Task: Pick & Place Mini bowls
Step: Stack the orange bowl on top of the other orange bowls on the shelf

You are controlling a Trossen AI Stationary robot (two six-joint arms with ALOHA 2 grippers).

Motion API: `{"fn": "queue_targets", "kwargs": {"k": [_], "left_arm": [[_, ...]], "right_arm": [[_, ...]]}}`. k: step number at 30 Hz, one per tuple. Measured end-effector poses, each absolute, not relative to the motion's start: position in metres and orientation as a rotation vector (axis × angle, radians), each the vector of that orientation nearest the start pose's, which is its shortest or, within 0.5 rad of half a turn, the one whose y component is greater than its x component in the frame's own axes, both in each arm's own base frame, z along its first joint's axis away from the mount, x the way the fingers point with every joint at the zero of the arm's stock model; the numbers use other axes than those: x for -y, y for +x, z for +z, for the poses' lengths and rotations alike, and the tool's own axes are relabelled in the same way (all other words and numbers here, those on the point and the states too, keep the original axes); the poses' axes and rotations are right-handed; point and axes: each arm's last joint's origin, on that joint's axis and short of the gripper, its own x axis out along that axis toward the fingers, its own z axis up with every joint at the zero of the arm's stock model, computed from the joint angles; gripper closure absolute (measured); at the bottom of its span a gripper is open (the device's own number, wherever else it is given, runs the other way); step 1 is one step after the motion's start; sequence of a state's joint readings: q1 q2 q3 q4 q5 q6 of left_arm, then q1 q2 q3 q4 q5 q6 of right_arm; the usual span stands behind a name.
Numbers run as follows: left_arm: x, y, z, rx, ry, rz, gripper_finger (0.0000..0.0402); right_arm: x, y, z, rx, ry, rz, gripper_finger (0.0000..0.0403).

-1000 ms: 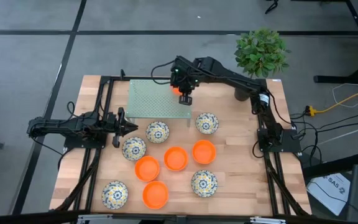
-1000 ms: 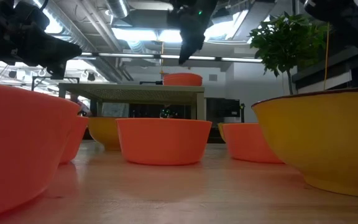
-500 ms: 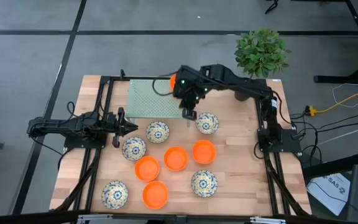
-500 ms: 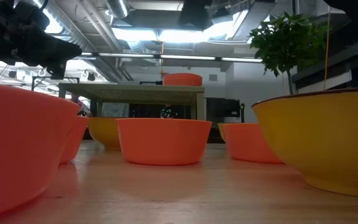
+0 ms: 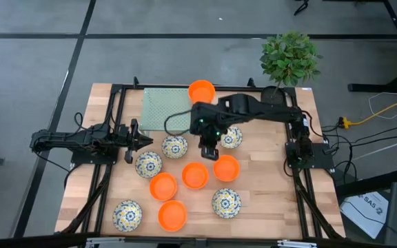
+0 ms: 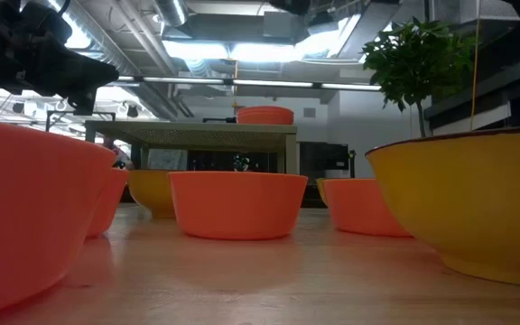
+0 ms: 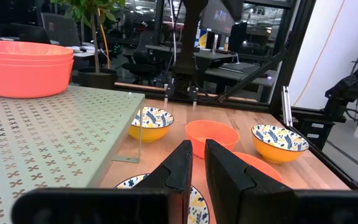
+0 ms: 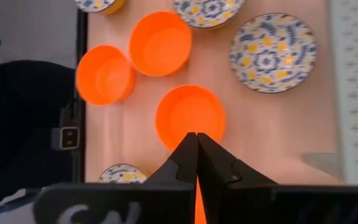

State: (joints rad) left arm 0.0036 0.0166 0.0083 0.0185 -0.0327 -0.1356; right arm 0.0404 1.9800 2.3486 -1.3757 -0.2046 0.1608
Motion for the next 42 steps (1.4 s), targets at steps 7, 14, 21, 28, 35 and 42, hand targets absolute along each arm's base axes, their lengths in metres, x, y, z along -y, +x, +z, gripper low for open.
{"fn": "queue_targets", "kwargs": {"k": [7,14,21,28,35,42], "left_arm": [[-0.001,0.098,0.167,0.013,-0.136,0.036,0.0363],[-0.001,0.098,0.167,0.013,-0.136,0.036,0.0363],[-0.001,0.098,0.167,0.013,-0.136,0.036,0.0363],[-0.001,0.098,0.167,0.013,-0.136,0.036,0.0363],[-0.001,0.098,0.167,0.013,-0.136,0.036,0.0363],[-0.001,0.098,0.167,0.013,-0.136,0.036,0.0363]], "right_arm": [[-0.051,0.373,0.405,-1.128,0.25,0.164,0.0392],[-0.081,0.36,0.399,-1.227,0.245,0.081,0.0377],[-0.113,0.357,0.376,-1.307,0.191,0.067,0.0359],[-0.144,0.358,0.354,-1.32,0.219,0.07,0.0322],[-0.165,0.352,0.344,-1.333,0.269,0.029,0.0266],[-0.183,0.341,0.324,-1.345,0.19,-0.099,0.0225]]}}
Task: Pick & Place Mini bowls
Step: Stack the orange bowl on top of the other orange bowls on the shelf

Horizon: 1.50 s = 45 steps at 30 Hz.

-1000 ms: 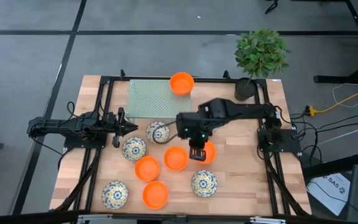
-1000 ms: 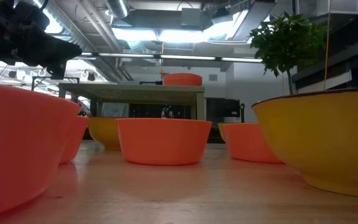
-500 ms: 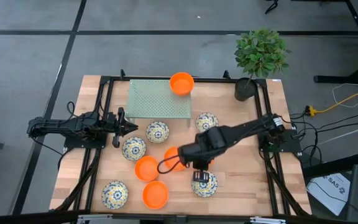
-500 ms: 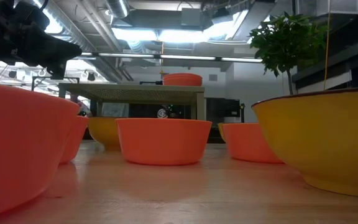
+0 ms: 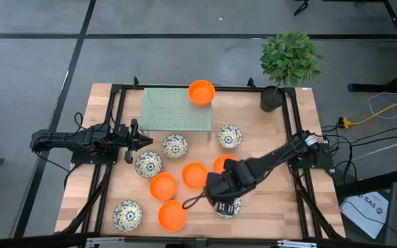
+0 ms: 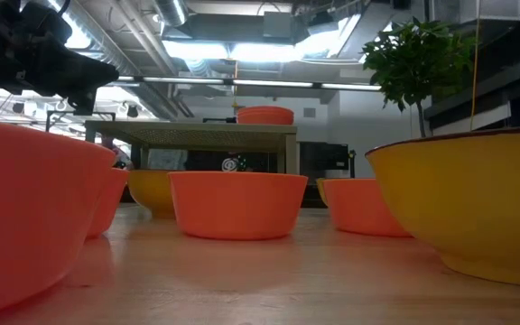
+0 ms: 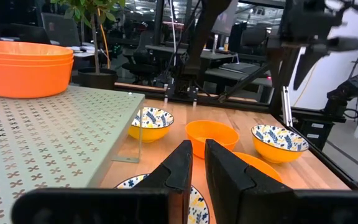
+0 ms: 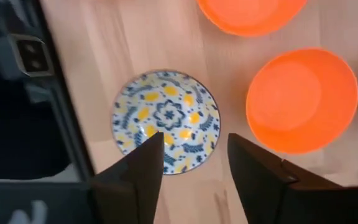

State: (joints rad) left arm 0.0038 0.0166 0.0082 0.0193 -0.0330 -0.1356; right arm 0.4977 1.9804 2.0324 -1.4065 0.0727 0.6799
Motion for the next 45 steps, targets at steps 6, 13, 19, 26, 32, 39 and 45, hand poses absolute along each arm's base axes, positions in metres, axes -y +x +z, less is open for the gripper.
{"fn": "queue_targets", "kwargs": {"k": [6,13,19,26,32,39,45], "left_arm": [[-0.001,0.098,0.167,0.013,-0.136,0.036,0.0363],[-0.001,0.098,0.167,0.013,-0.136,0.036,0.0363],[-0.001,0.098,0.167,0.013,-0.136,0.036,0.0363],[-0.001,0.098,0.167,0.013,-0.136,0.036,0.0363],[-0.001,0.098,0.167,0.013,-0.136,0.036,0.0363],[-0.001,0.098,0.167,0.013,-0.136,0.036,0.0363],[-0.001,0.098,0.167,0.013,-0.136,0.035,0.0363]], "right_arm": [[-0.198,0.339,0.308,-1.292,0.164,-0.154,0.0218],[-0.191,0.339,0.289,-1.224,0.168,-0.384,0.0218],[-0.177,0.35,0.27,-1.154,0.242,-0.507,0.0217],[-0.163,0.361,0.241,-1.11,0.311,-0.548,0.022],[-0.15,0.361,0.221,-1.144,0.352,-0.608,0.0239],[-0.142,0.36,0.202,-1.188,0.391,-0.596,0.0259],[-0.14,0.358,0.191,-1.202,0.373,-0.577,0.0264]]}}
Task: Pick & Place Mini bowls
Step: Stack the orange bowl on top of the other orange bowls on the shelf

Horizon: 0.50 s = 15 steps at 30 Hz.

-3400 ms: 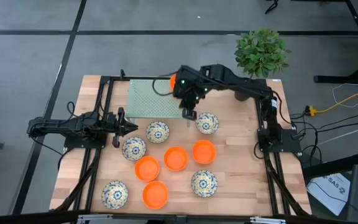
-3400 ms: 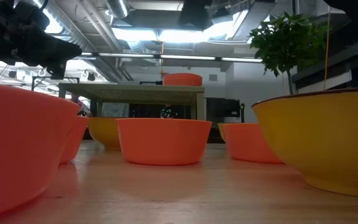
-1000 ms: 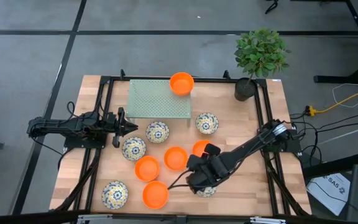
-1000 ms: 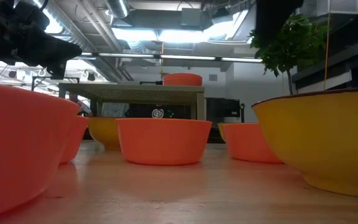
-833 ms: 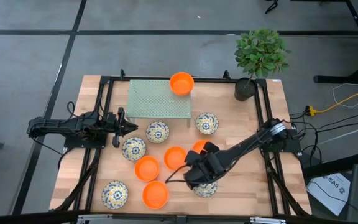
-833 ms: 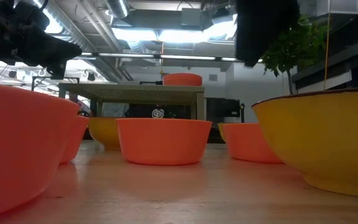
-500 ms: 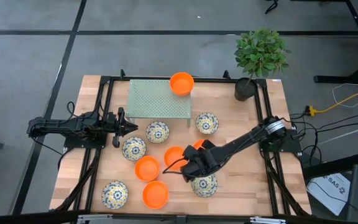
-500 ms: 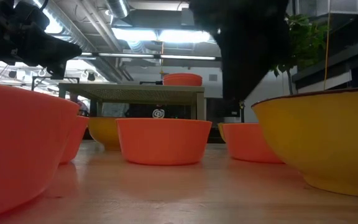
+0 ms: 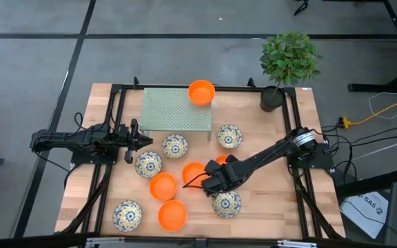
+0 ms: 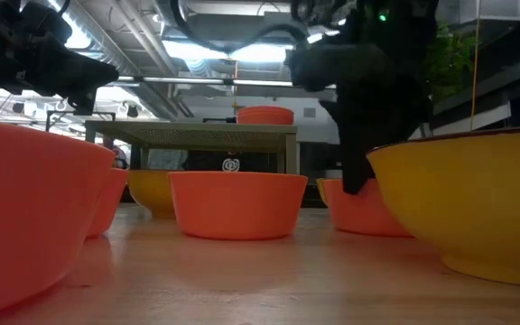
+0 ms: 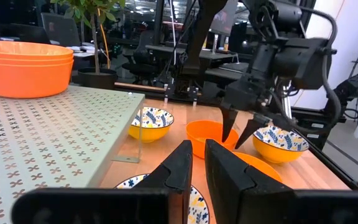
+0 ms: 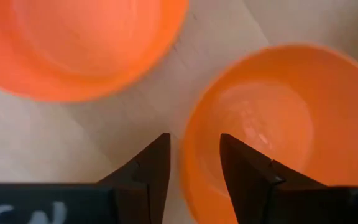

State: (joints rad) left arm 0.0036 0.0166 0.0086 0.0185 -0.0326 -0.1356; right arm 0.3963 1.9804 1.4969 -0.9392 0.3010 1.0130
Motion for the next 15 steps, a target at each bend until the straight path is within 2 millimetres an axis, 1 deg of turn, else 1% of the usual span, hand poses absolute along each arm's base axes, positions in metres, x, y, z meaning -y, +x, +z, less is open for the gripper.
{"fn": "queue_targets", "kwargs": {"k": [4,8,11,15], "left_arm": [[-0.0013,0.0982,0.1669,0.013,-0.136,0.036,0.0363],[-0.0013,0.0982,0.1669,0.013,-0.136,0.036,0.0363],[-0.0013,0.0982,0.1669,0.013,-0.136,0.036,0.0363],[-0.0013,0.0982,0.1668,0.013,-0.136,0.036,0.0363]], "right_arm": [[-0.1378,0.3559,0.184,-1.217,0.368,-0.574,0.0264],[-0.1378,0.3566,0.1833,-1.213,0.356,-0.558,0.0271],[-0.138,0.3567,0.1833,-1.215,0.346,-0.549,0.0291],[-0.1381,0.3568,0.1833,-1.22,0.327,-0.535,0.0333]]}}
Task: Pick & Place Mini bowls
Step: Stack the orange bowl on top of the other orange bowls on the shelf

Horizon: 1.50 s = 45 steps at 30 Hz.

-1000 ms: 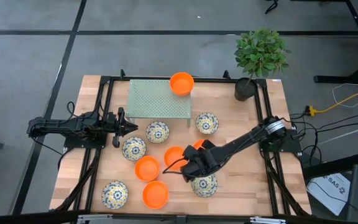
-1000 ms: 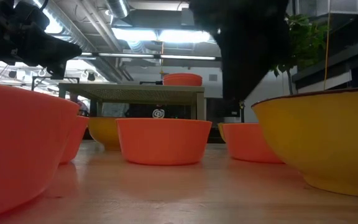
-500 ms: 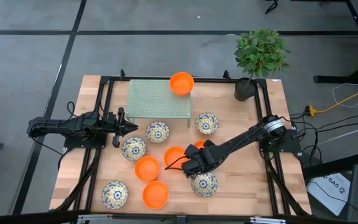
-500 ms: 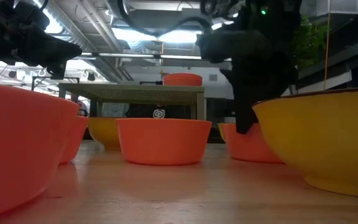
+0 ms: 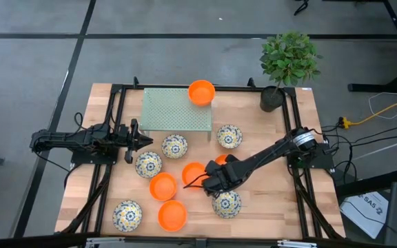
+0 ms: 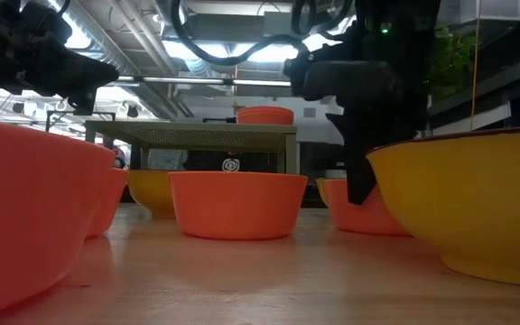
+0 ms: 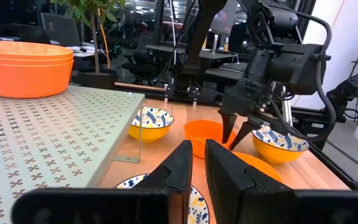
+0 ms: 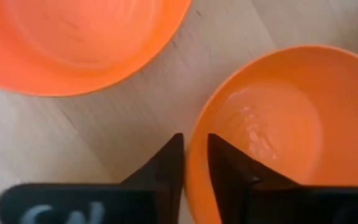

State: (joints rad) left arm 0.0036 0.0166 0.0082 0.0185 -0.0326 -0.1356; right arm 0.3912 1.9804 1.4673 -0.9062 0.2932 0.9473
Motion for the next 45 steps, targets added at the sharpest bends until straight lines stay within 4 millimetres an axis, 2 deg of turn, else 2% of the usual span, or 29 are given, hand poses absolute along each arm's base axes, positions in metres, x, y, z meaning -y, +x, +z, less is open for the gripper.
{"fn": "queue_targets", "kwargs": {"k": [4,6,12,24,32,45], "left_arm": [[-0.001,0.098,0.167,0.013,-0.136,0.036,0.0363],[-0.001,0.098,0.167,0.013,-0.136,0.036,0.0363],[-0.001,0.098,0.167,0.013,-0.136,0.036,0.0363],[-0.001,0.098,0.167,0.013,-0.136,0.036,0.0363],[-0.001,0.098,0.167,0.013,-0.136,0.036,0.0363],[-0.001,0.098,0.167,0.013,-0.136,0.035,0.0363]], "right_arm": [[-0.139,0.358,0.184,-1.214,0.309,-0.508,0.0383],[-0.139,0.359,0.184,-1.222,0.289,-0.469,0.0394],[-0.142,0.364,0.192,-1.211,0.277,-0.405,0.0386],[-0.146,0.373,0.223,-1.19,0.213,-0.33,0.0394],[-0.141,0.367,0.247,-1.161,0.17,-0.36,0.0392],[-0.136,0.356,0.28,-1.071,0.098,-0.29,0.0391]]}}
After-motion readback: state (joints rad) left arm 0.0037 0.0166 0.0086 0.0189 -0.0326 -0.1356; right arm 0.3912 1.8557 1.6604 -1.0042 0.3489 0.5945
